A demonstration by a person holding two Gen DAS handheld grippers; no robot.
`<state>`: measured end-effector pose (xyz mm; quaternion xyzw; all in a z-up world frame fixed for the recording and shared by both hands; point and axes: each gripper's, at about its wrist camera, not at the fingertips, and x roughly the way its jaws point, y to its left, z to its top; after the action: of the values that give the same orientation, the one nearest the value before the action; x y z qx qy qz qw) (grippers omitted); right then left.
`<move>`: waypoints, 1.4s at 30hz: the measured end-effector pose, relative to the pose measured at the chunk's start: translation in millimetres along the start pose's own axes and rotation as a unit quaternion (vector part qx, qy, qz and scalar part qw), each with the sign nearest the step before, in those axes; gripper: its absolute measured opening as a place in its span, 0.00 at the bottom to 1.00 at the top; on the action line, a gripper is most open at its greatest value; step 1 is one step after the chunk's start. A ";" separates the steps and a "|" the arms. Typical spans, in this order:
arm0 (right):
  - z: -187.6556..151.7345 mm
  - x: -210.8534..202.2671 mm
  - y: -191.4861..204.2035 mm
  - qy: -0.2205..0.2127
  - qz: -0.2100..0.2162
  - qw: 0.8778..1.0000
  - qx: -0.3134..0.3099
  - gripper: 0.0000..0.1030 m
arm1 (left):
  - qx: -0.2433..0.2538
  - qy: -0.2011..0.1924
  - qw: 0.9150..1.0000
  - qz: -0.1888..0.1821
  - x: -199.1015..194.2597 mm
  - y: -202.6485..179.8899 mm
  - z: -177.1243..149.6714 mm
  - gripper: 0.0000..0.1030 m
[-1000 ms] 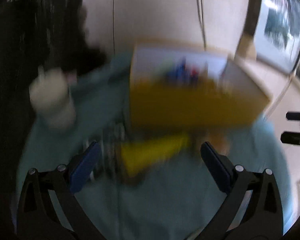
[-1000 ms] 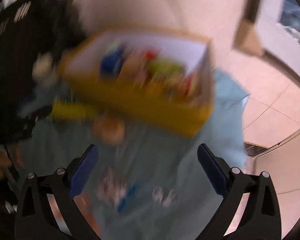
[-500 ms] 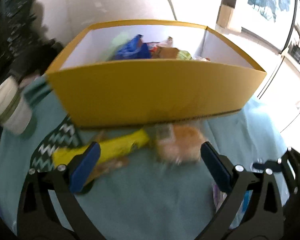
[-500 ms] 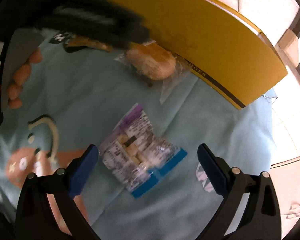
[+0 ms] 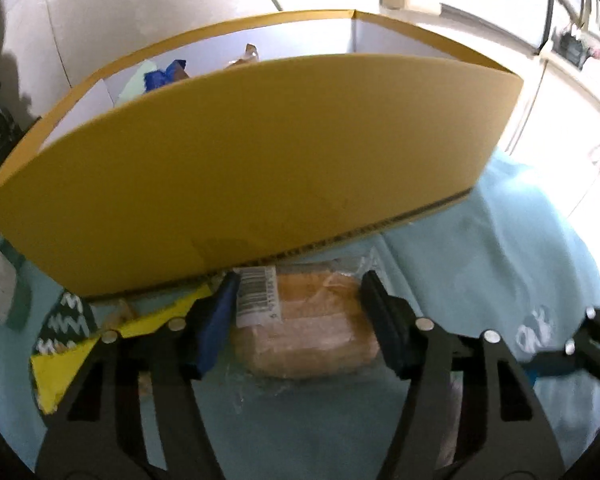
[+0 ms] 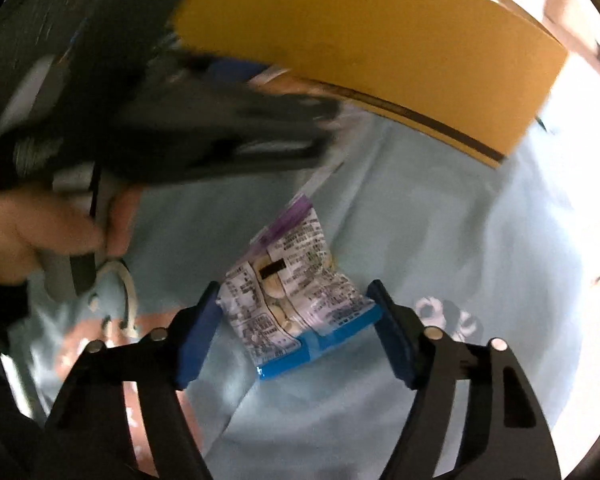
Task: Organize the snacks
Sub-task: 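Grasp the bread roll bag with the left tool while the right tool grasps the purple-white snack bag, then carry both bags over the yellow box and release them inside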
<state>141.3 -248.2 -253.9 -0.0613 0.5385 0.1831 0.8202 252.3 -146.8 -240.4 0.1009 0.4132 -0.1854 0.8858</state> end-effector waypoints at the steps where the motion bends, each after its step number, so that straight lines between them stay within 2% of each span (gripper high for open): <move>1: -1.7 -5.9 -4.6 -0.005 0.003 1.000 0.010 0.66 | -0.002 -0.005 1.000 -0.002 -3.8 2.5 -4.5 0.59; 7: -16.6 -41.9 -26.2 -0.041 0.006 0.998 0.056 0.66 | -0.028 -0.015 0.999 -0.024 -32.2 17.8 -37.6 0.55; 11: -24.9 -53.4 -25.4 -0.052 0.008 0.996 0.071 0.66 | -0.042 -0.030 0.998 -0.029 -63.5 25.9 -65.5 0.54; 14: -35.7 -51.9 -25.9 -0.042 0.009 0.996 0.073 0.66 | -0.022 -0.039 0.998 -0.037 -80.5 19.4 -85.4 0.54; 16: -35.5 -51.8 -22.2 -0.037 0.009 0.997 0.070 0.66 | 0.009 -0.031 0.999 -0.030 -80.4 7.8 -98.4 0.55; 17: -37.2 -54.6 -22.2 -0.035 0.010 0.997 0.069 0.66 | 0.013 -0.040 0.999 -0.022 -80.2 3.9 -100.3 0.55; 18: -36.1 -53.8 -19.6 -0.034 0.011 0.997 0.066 0.66 | 0.013 -0.042 0.999 -0.015 -79.4 2.5 -100.5 0.60; 20: -30.3 -52.9 -11.9 -0.032 0.012 0.998 0.056 0.66 | 0.001 -0.035 0.999 0.002 -67.9 2.2 -97.7 0.76; 21: -29.5 -53.6 -9.0 -0.030 0.011 0.998 0.049 0.66 | -0.007 -0.021 1.000 0.008 -59.4 2.5 -97.6 0.97; 22: -29.3 -56.8 -6.9 -0.031 0.008 0.999 0.043 0.66 | -0.017 0.016 1.000 0.008 -45.8 4.0 -96.5 0.98; 24: -28.6 -62.2 -8.0 -0.035 0.005 0.998 0.043 0.66 | -0.028 0.025 0.999 -0.004 -41.6 8.3 -96.2 0.98; 26: -28.7 -69.6 -12.1 -0.043 0.000 0.998 0.048 0.66 | -0.021 0.022 1.000 -0.004 -43.7 6.5 -97.5 0.92; 27: -28.3 -73.0 -15.1 -0.046 -0.003 0.998 0.052 0.66 | -0.011 0.009 1.000 -0.010 -48.6 3.3 -97.9 0.70; 28: -28.1 -75.1 -16.6 -0.048 -0.006 0.997 0.054 0.66 | -0.006 0.003 1.000 -0.013 -52.6 0.7 -97.9 0.61; 30: -28.2 -81.0 -19.7 -0.054 -0.009 0.997 0.059 0.66 | -0.016 0.002 1.000 -0.025 -58.0 0.5 -96.3 0.56; 33: -28.4 -87.3 -20.3 -0.061 -0.010 0.996 0.063 0.66 | -0.022 -0.002 0.999 -0.027 -69.6 2.3 -92.2 0.54; 42: -26.7 -91.4 -7.1 -0.068 0.003 0.996 0.059 0.66 | -0.044 -0.037 0.998 -0.003 -119.8 10.0 -74.1 0.54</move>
<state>88.6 -284.2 -182.8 0.0014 0.4913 0.1576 0.8566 134.3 -83.7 -195.3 0.0538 0.3886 -0.1729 0.9034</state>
